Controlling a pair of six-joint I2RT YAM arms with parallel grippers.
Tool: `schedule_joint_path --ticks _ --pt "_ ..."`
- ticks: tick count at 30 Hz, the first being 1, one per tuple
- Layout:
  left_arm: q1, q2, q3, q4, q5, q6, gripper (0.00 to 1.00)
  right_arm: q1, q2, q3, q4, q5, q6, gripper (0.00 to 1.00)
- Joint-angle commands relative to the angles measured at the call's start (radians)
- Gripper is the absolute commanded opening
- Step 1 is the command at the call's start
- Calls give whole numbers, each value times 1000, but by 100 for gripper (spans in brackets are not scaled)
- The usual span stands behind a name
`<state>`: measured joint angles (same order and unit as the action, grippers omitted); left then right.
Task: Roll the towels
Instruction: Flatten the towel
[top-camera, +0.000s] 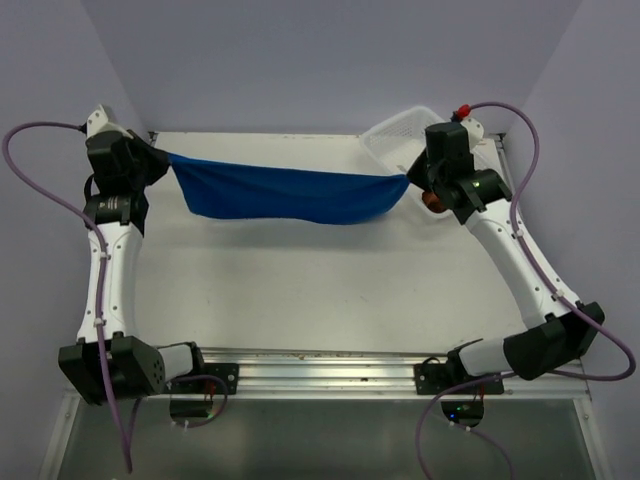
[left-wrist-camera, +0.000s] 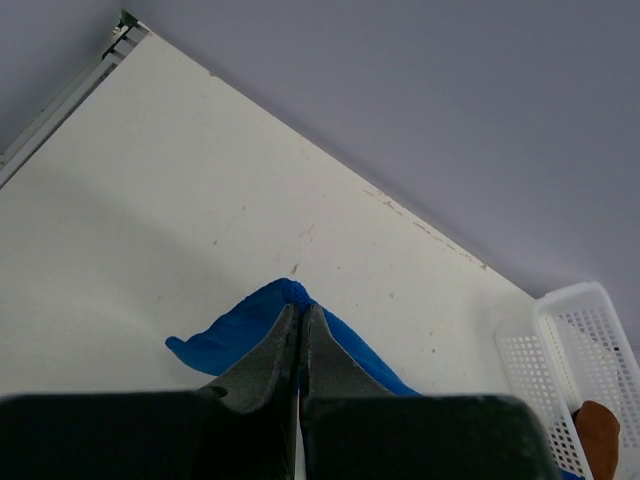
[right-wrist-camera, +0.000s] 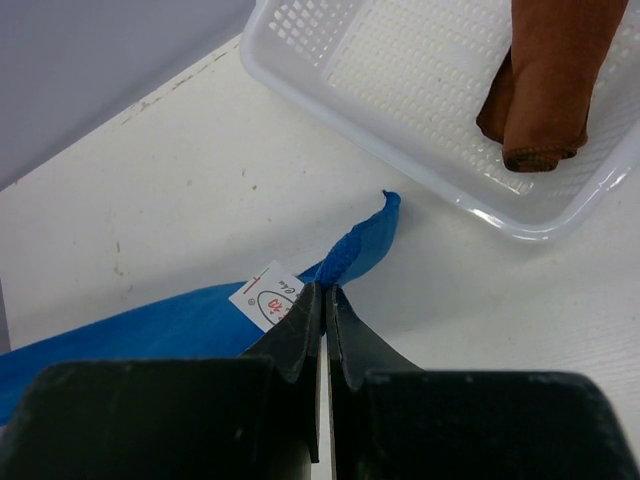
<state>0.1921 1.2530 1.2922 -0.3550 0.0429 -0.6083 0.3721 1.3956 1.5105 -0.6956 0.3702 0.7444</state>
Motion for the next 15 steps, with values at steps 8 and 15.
schedule_joint_path --ticks 8,15 --pt "18 -170 -62 10 5 -19 0 -6 -121 -1 -45 -5 1 0" --pt "17 -391 -341 -16 5 -19 0 -4 -317 -286 1 -99 35 0"
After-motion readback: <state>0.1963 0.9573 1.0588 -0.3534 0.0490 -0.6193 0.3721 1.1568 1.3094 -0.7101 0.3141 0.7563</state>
